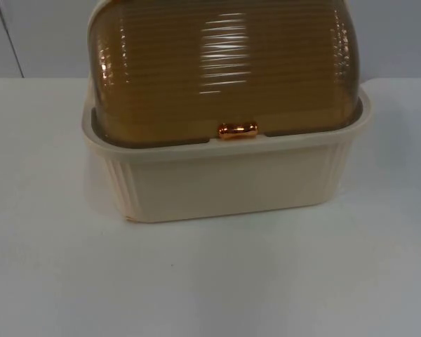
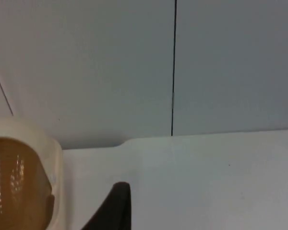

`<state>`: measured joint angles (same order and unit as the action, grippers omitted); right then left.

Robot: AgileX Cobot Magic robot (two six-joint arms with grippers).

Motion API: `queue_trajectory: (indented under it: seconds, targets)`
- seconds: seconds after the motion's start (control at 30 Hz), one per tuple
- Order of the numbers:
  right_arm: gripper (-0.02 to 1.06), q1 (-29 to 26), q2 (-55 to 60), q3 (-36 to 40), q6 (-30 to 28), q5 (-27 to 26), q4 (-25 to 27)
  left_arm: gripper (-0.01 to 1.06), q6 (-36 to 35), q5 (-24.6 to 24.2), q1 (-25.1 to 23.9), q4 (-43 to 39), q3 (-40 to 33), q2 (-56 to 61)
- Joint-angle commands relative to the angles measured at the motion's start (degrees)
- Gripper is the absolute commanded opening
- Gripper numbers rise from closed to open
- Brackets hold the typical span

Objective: Open the box lid with the left hand, place the block into the box with the right hand, then close the box lid with the left hand.

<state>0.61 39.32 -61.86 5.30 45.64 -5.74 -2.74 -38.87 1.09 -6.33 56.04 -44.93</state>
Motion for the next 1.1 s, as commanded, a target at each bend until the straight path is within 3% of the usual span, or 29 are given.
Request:
queue_trajectory:
  seconds: [0.0, 0.27, 0.53, 1.07]
  targets:
    - [1.05, 0.0, 2.7, -2.8, 0.2, -1.7, -0.4, 1.05, 0.7, 1.8, 0.2, -0.4, 0.3, -2.0]
    - [1.05, 0.0, 14.7, -11.4, -0.6, -3.6, -1.6, 1.05, 7.3, 3.2, 1.1, 0.3, 0.3, -9.9]
    - [1.05, 0.0, 17.8, -12.3, -0.8, -6.6, -1.6, 1.05, 11.6, 4.9, 7.2, 1.0, 0.3, -16.0]
    - [1.05, 0.0, 17.7, -12.3, -0.8, -6.4, -4.6, 1.05, 30.0, 5.7, 31.4, 0.8, 0.3, -28.8]
